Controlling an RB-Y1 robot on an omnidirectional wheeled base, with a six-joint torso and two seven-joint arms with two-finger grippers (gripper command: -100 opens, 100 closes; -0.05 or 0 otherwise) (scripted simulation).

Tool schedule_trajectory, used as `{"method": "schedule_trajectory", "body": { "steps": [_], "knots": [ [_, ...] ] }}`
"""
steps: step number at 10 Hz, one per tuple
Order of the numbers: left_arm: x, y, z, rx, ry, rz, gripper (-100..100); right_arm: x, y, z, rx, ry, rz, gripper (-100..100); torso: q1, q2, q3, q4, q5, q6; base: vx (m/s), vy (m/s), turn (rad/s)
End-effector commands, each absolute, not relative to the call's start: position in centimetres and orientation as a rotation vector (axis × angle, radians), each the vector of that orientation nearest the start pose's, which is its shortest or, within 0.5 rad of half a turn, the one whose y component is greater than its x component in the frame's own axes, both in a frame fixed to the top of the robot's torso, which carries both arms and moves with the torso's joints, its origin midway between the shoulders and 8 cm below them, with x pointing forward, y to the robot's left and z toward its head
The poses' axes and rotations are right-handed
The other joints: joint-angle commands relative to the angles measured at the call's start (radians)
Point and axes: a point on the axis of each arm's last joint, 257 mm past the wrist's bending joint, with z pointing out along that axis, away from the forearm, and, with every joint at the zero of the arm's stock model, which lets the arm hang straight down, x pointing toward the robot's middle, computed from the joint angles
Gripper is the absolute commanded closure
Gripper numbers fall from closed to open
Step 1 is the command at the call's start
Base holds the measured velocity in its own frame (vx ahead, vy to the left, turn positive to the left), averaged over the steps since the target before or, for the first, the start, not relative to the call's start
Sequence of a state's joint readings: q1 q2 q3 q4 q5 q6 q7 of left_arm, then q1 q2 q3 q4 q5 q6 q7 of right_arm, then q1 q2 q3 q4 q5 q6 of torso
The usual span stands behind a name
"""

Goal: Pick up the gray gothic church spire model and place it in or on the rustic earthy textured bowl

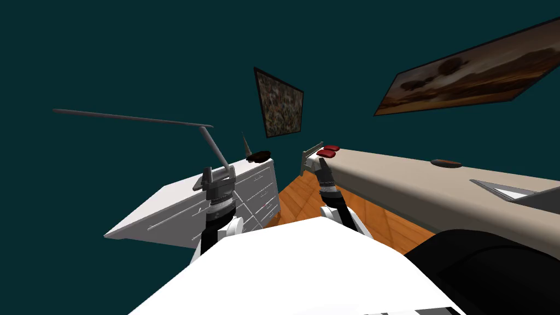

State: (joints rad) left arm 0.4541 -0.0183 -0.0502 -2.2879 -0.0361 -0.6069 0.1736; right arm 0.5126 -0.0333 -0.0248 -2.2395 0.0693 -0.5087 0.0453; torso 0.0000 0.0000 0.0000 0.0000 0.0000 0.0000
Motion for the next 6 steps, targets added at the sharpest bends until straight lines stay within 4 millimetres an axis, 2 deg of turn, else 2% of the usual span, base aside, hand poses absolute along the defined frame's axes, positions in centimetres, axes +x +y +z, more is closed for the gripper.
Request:
{"method": "schedule_trajectory", "body": {
  "steps": [1,3,6],
  "knots": [
    [33.1,25.0,6.2,-0.559,0.496,-1.548,-100,35.0,-28.0,0.3,0.602,0.72,1.18,0,0.0,0.0,0.0,0.0,0.0,0.0,-0.001,-0.061,0.037],
    [33.9,24.9,6.6,-0.526,0.526,-1.553,-100,35.0,-27.9,0.3,0.602,0.719,1.18,0,-0.007,0.001,0.0,0.0,-0.002,0.0,-0.022,-0.158,0.078],
    [36.0,25.7,7.1,-0.502,0.559,-1.549,-100,35.0,-27.9,0.4,0.602,0.719,1.18,0,-0.018,0.004,0.002,0.001,-0.004,0.0,-0.058,-0.28,0.112]
  ]
}}
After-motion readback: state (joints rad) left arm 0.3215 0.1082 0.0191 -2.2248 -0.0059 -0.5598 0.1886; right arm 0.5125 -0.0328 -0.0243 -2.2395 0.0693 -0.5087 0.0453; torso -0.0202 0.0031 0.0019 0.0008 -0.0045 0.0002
